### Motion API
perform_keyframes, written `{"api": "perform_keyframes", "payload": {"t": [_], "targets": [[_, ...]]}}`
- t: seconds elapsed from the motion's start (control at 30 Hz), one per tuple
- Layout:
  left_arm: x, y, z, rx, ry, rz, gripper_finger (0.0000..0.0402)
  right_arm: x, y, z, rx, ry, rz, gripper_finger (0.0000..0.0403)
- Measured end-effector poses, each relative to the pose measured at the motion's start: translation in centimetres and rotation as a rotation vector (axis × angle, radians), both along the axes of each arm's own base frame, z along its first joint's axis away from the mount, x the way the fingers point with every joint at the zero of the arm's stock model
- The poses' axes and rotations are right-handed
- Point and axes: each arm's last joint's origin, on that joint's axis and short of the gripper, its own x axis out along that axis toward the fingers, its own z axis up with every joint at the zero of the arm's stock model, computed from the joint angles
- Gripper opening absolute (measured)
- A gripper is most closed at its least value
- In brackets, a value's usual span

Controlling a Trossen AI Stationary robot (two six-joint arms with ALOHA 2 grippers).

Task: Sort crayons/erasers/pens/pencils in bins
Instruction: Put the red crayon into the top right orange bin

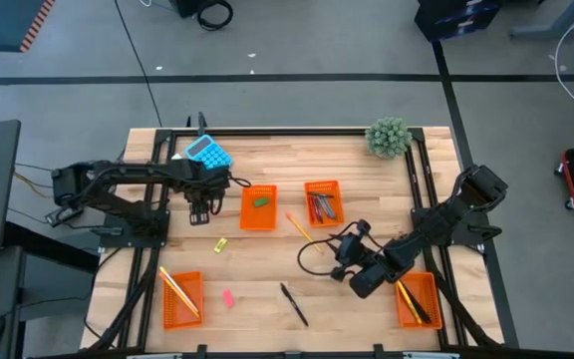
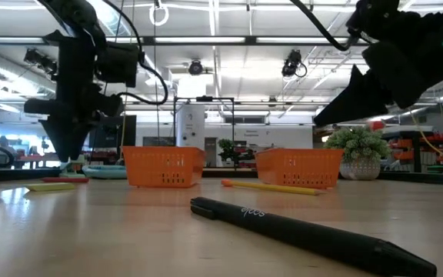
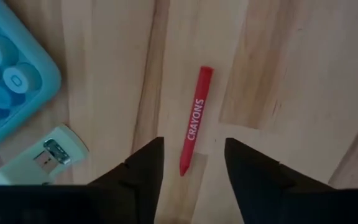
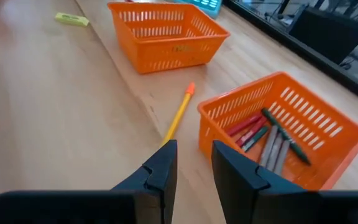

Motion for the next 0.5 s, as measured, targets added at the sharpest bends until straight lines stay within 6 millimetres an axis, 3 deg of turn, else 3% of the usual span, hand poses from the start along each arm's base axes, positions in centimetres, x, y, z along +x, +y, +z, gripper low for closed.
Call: {"api": "perform_keyframes", "payload": {"t": [0.3, 0.5], "targets": [[0.1, 0.0, 0.1, 0.017, -0.003, 0.016, 0.0177, 0.2, -0.4, 0.0, -0.043, 0.050, 0.021, 0.0106], [0.8, 0.3, 1.1, 0.068, -0.049, 0.166, 0.0170, 0.2, -0.4, 0.0, -0.073, 0.073, 0.039, 0.0106]]}}
